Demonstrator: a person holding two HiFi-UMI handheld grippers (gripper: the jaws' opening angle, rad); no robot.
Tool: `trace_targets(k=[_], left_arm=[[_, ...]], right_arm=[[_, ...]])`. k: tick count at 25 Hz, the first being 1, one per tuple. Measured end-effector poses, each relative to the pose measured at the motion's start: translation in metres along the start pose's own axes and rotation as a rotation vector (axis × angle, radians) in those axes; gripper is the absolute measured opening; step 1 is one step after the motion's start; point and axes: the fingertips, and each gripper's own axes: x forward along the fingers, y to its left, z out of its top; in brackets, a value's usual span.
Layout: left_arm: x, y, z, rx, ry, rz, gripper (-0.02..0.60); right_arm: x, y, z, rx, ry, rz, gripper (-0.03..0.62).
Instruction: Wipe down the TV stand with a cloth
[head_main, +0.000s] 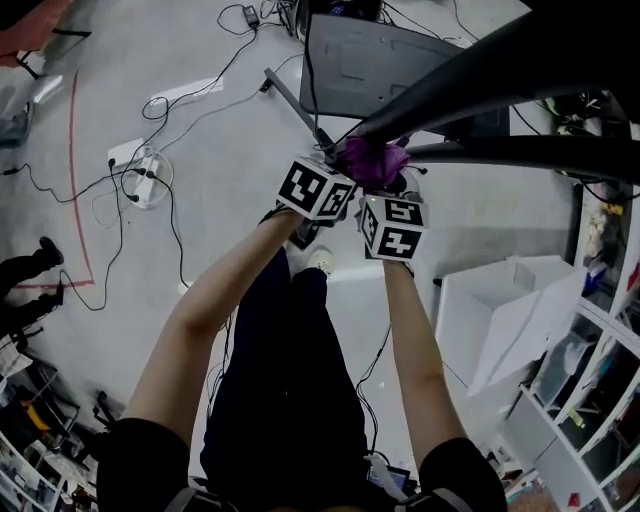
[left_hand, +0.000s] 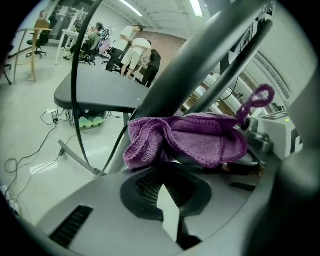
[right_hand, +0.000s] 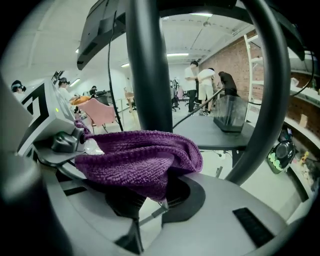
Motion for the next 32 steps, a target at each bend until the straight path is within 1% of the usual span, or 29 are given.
trace_targets(k=[5, 7, 10, 14, 19, 25, 28, 32], left_arm=[[0.027, 0.035, -0.032, -0.044, 0.022, 0.011, 0.006], [0.041, 0.049, -0.045, -0.04, 0.04, 0.021, 0.006], [0.064, 0.069, -0.064, -0.011, 0.064, 0.029, 0.006], [0.094, 0.097, -0.084, -0.028, 0.074, 0.03, 0.006], [0.13, 0.131, -0.121, -0.057, 0.076, 0.017, 0.006], [0.169, 0.171, -0.154, -0.092, 0.055, 0.02, 0.006], [0.185, 0.189, -0.166, -0.091, 0.049, 0.014, 0.006], [0.205, 0.211, -0.187, -0.066, 0.074, 0.011, 0.006]], right_arm=[[0.037, 0.001, -0.042, -0.012, 0.073, 0.001, 0.064], [0.053, -0.001, -0.06, -0.007, 0.099, 0.002, 0.064], [0.076, -0.004, -0.086, 0.005, 0.122, -0.002, 0.064], [0.106, -0.014, -0.12, 0.028, 0.127, 0.007, 0.064], [0.146, -0.02, -0.17, 0.027, 0.131, 0.012, 0.064], [0.188, -0.027, -0.219, 0.039, 0.132, 0.003, 0.064], [0.206, -0.029, -0.238, 0.036, 0.127, -0.001, 0.064], [0.231, -0.031, -0.266, 0.033, 0.135, -0.007, 0.064]])
